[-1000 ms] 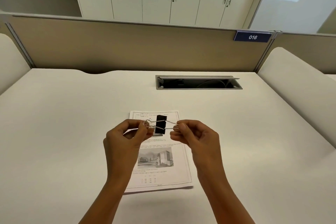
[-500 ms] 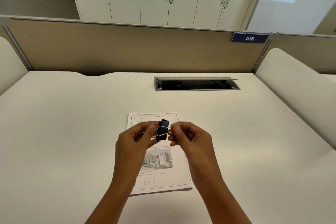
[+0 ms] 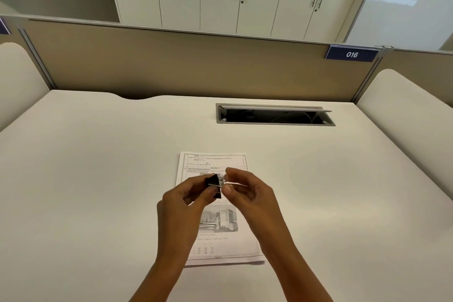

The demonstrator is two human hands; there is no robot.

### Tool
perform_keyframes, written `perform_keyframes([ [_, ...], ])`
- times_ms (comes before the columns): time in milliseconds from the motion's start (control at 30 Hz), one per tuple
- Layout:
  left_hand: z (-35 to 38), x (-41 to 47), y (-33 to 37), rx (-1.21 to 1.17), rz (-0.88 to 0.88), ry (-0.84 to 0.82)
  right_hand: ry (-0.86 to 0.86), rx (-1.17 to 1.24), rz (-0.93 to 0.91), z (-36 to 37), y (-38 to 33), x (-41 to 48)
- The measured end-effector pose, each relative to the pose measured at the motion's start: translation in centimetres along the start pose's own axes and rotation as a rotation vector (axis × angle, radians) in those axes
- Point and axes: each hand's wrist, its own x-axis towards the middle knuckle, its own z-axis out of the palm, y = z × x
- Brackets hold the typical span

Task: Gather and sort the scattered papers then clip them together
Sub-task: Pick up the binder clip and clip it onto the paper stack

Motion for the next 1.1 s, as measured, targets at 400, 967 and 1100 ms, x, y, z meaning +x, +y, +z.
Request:
perform_keyframes([
  [400, -0.6, 3.4, -2.5, 0.12, -0.049, 0.014, -0.017, 0.08, -0.021, 2.0, 2.9, 4.7],
  [967, 2.4, 11.4, -7.9, 0.456, -0.219, 0.044, 0.25, -0.136, -0.266, 6.6, 10.7, 15.8],
  [1100, 2.9, 12.3, -8.7, 0.505, -0.236, 0.013, 0.235, -0.166, -0.278, 6.4, 11.8, 16.4],
])
